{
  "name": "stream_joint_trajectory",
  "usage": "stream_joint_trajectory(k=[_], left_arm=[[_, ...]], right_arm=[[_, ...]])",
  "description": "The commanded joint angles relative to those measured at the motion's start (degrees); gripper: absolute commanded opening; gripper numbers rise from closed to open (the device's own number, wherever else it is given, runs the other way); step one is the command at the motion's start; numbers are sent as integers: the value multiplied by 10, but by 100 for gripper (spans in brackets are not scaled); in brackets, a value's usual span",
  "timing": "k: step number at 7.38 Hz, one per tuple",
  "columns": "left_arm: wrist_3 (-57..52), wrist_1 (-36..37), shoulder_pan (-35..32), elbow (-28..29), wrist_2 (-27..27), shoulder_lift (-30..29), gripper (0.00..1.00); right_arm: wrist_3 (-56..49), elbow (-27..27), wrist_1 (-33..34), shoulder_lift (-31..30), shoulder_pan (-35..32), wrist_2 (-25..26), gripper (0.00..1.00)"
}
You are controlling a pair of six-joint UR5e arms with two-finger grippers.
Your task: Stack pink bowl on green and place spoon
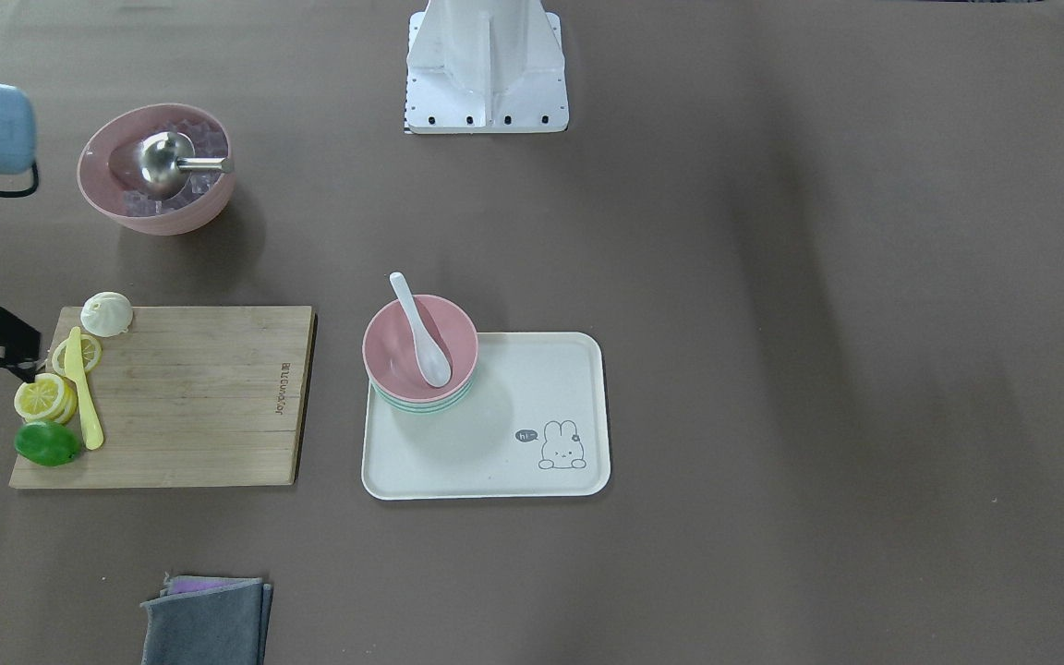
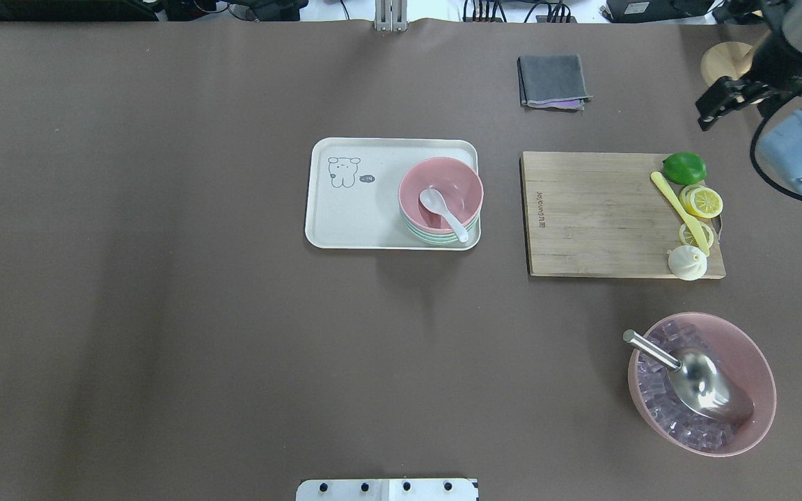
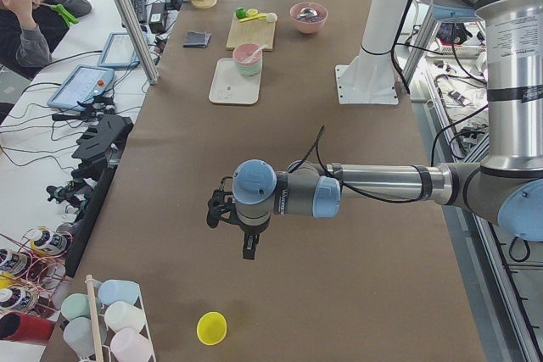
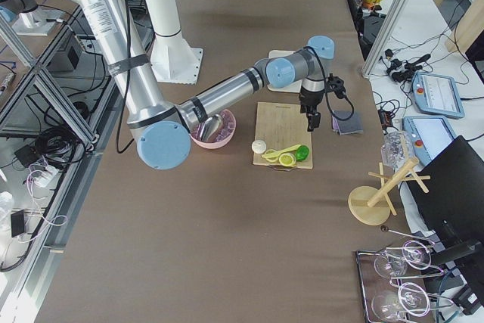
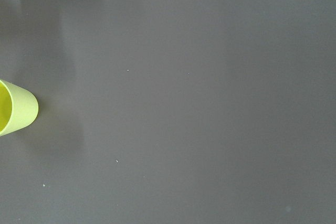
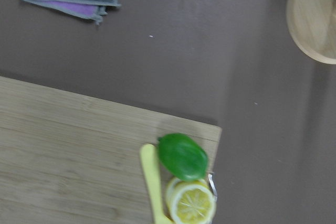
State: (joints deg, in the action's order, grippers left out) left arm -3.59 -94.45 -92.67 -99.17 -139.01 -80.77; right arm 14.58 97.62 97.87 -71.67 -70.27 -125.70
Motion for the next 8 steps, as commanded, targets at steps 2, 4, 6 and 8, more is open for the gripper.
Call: stream_joint_trajectory(k=[2,4,6,8], left_arm=[[1,-8,-5,-4,7,33,99],[2,-11,-4,-23,7,29,99],[0,-13,-3,-20,7,25,99],[2,-12,-3,-18,7,29,99]], right_arm=[[-191,4,-1,-160,-147,-18,100],[-190,27,-62,-268,-179,-22,100],[-187,28,-102,-310,-184,-46,100],[-187,30,-103,-311,-187,-60,100]])
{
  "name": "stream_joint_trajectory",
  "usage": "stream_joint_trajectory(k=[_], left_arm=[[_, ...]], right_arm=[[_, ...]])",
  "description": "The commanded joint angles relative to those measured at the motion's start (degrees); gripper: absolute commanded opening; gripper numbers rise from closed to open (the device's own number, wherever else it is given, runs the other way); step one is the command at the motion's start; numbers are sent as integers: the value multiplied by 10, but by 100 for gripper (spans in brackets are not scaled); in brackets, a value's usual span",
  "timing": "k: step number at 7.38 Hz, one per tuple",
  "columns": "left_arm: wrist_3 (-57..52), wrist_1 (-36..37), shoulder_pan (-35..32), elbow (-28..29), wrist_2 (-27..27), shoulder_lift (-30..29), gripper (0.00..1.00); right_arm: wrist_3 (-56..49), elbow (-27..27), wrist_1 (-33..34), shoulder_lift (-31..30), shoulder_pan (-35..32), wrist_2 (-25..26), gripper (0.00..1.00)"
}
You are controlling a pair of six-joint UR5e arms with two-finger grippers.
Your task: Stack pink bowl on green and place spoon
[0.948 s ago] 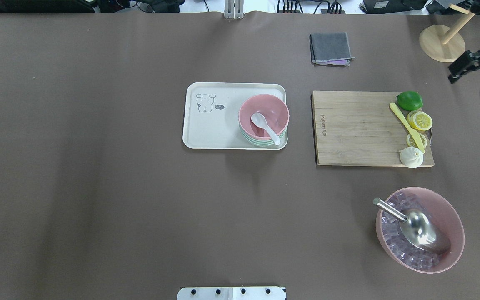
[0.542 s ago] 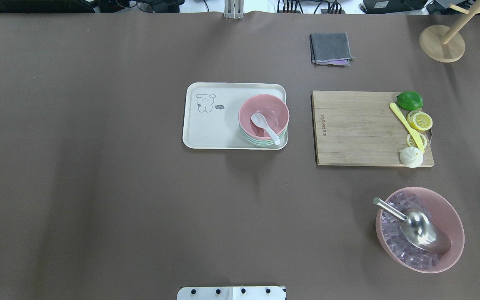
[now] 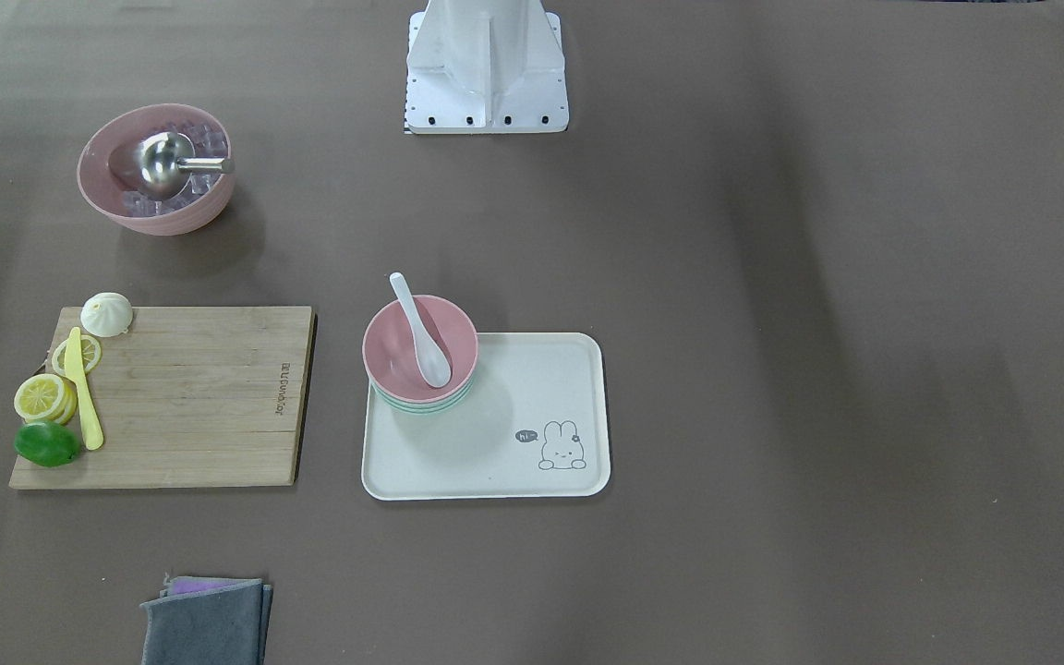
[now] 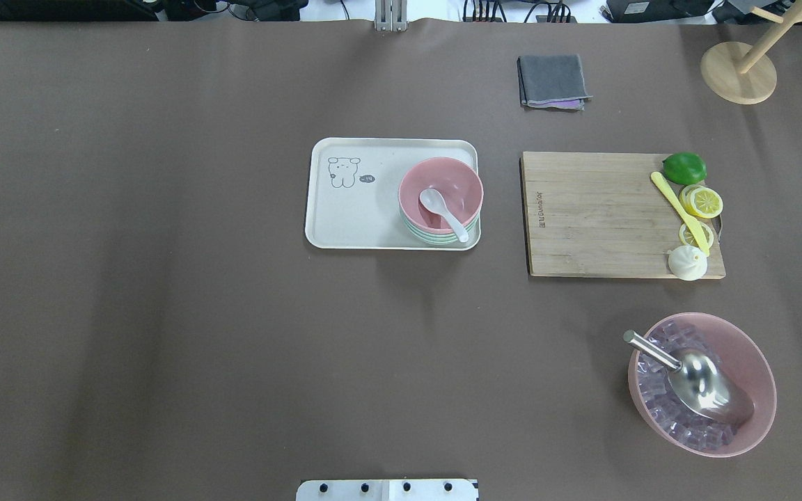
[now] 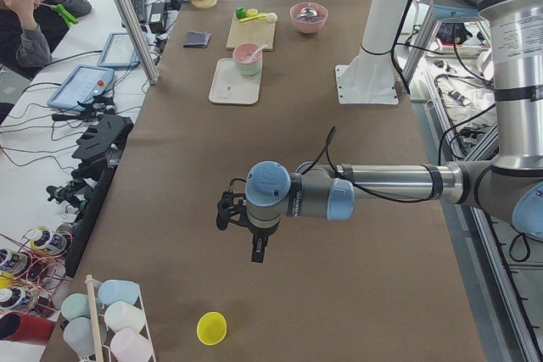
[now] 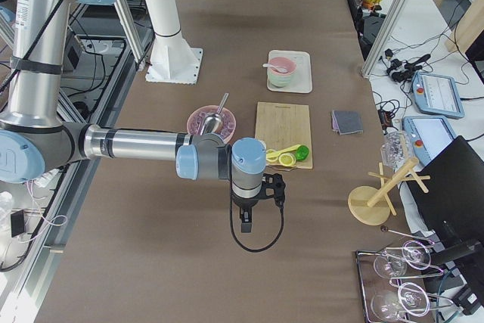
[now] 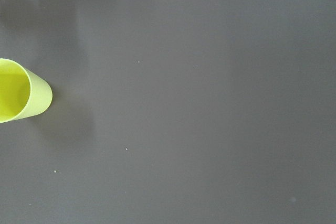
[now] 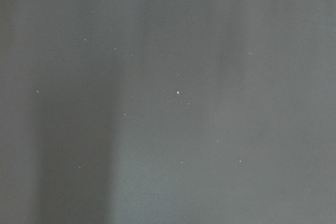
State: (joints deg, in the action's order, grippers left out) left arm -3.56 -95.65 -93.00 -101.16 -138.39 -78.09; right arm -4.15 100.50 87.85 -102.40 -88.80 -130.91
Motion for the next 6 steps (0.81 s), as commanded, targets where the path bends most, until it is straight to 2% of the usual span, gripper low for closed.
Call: stream_joint_trajectory(k=[1,6], left_arm=[[2,0,0,1,0,5,99],[3,0,-1,7,0,10,99]], right_arm=[[0,1,-3,-3,-1,-8,100],[0,1,-2,-3,-1,-8,100]])
